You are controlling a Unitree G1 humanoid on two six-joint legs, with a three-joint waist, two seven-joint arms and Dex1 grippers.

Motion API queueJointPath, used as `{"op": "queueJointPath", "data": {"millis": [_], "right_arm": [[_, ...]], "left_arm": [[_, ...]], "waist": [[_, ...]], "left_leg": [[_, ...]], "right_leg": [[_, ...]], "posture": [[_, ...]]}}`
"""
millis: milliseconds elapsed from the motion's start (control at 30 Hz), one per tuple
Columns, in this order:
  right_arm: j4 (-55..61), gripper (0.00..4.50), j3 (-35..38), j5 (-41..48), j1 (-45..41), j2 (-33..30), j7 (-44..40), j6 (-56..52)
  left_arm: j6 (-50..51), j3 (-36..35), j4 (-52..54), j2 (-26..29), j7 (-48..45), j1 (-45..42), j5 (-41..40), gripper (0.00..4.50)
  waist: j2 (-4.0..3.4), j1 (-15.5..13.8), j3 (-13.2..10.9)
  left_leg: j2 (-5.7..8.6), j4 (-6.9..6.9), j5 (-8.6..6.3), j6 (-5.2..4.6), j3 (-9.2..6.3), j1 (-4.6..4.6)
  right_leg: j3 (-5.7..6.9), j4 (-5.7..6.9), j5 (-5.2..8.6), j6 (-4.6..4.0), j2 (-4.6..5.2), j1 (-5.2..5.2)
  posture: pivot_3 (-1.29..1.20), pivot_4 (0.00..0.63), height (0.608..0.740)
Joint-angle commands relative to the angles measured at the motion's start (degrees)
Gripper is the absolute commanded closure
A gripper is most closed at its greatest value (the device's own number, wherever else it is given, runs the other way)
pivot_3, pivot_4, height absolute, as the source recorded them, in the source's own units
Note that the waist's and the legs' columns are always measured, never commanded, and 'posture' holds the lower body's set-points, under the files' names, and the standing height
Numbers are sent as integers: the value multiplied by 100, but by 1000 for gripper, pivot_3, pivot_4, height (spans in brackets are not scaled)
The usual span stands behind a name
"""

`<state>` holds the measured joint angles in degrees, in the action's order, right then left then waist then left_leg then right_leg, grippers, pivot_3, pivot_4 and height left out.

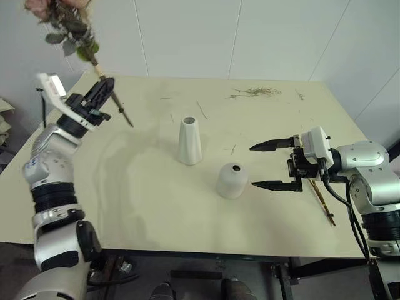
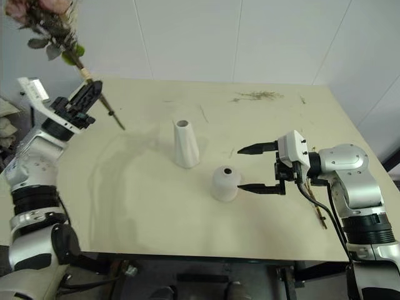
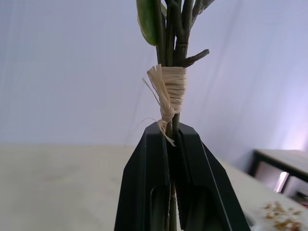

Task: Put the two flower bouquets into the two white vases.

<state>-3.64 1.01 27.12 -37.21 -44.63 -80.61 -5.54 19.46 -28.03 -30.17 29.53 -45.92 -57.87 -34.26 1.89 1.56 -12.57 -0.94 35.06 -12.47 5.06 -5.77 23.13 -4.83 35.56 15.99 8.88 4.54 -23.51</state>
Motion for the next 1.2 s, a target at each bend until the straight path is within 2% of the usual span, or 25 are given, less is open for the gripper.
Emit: {"op": "queueJointPath", "data": {"millis": [33,167,433,700,967,1200], "right_arm": [[305,0,247,101,38,-55,181,-85],[483,0,297,102,149,-70,323,-164],[976,0,492,144,627,-32,763,-340],[1219,0,516,174,814,28,1040,-416],[1427,0,573,213,977,68,1297,-430],[1561,0,634,245,1103,46,1458,-435]], "left_arm": [[-522,162,-473,-257,-212,-544,-12,4477],[-861,461,-1114,-570,-551,-952,154,4477],[-1155,849,-1681,-966,-1112,-1292,266,4477],[-1426,921,-2048,-980,-1347,-1449,409,4477],[-2327,919,-2583,-1097,-1445,-1434,677,4477],[-2469,872,-2802,-1217,-1480,-1534,674,4477]], "waist": [[0,4,0],[0,14,0],[0,20,0],[0,22,0],[0,6,0],[0,4,0]], "left_leg": [[1,0,0,0,0,0],[1,1,0,-1,0,-3],[1,-3,-8,-14,4,5],[1,0,-8,-15,5,3],[2,-1,-8,-15,4,4],[2,1,-8,-15,4,3]], "right_leg": [[-2,-1,-1,1,0,0],[-2,1,-1,2,0,1],[-8,-3,2,5,-1,-8],[-10,-1,2,5,-1,-6],[-10,-5,2,5,-1,-5],[-10,-4,2,5,-1,-2]], "posture": [[0,150,740],[0,150,740],[0,150,740],[0,150,740],[0,150,740],[0,150,740]]}}
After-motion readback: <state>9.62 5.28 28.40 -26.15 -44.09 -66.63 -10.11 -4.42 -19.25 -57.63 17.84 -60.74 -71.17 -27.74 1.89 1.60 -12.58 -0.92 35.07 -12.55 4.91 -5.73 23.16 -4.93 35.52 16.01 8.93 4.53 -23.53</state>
